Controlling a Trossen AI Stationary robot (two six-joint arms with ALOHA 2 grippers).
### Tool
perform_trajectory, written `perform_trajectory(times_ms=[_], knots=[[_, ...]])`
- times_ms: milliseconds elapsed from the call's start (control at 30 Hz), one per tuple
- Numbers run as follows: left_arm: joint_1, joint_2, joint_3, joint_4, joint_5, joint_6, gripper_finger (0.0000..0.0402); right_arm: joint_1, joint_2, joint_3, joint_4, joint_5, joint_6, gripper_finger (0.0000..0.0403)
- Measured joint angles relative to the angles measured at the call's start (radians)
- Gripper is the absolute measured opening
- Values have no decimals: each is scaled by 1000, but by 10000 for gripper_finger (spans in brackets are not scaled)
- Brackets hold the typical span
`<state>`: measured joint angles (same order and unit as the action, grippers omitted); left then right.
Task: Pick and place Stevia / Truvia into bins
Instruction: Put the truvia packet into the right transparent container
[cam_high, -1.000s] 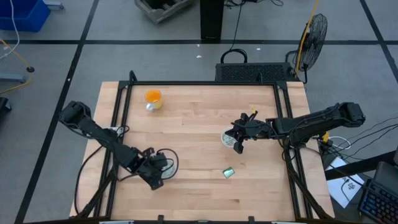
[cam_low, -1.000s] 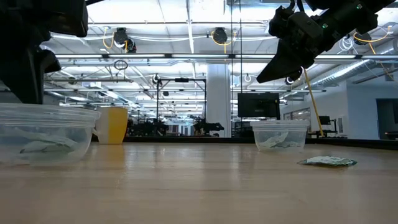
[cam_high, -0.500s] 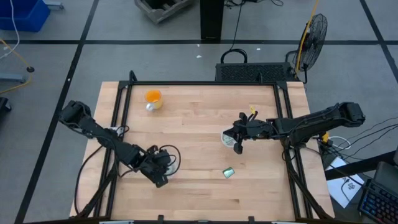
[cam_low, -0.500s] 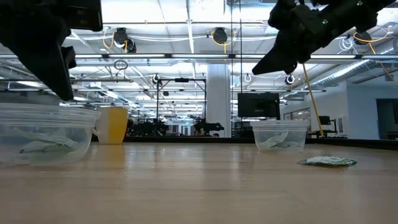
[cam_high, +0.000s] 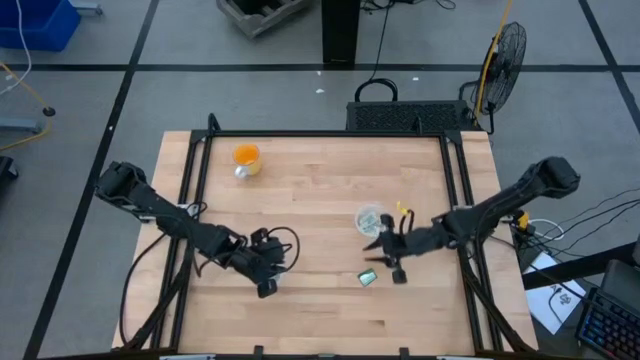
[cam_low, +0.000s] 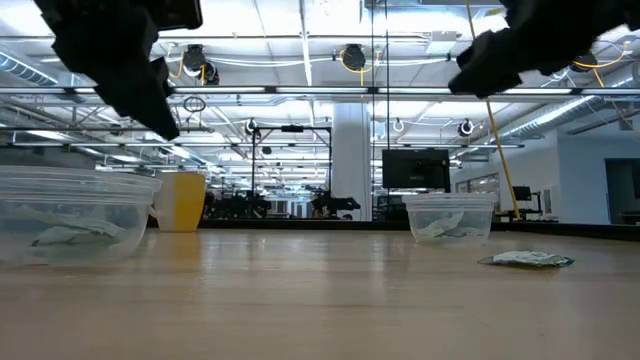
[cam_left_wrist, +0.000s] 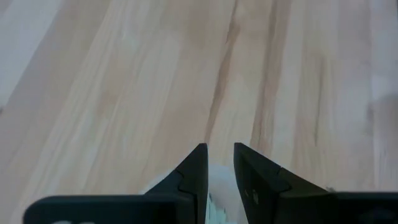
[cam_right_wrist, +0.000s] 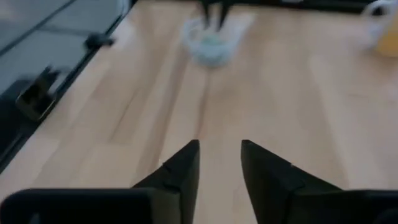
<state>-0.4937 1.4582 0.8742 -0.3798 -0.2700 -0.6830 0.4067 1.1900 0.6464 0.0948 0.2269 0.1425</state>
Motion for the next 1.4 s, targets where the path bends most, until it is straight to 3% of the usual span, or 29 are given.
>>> perform_trajectory(times_ms=[333,467,933,1400], knots=[[24,0,0,84,-1,79,81,104,294,0,87,2,-16,159],[22,0,0,95,2,79,81,106,361,0,87,-73,42,161],[23,0,0,98,8,72,81,65,497,3,145,-89,42,161],[23,0,0,98,9,76,81,51,498,0,222,-97,-41,160]])
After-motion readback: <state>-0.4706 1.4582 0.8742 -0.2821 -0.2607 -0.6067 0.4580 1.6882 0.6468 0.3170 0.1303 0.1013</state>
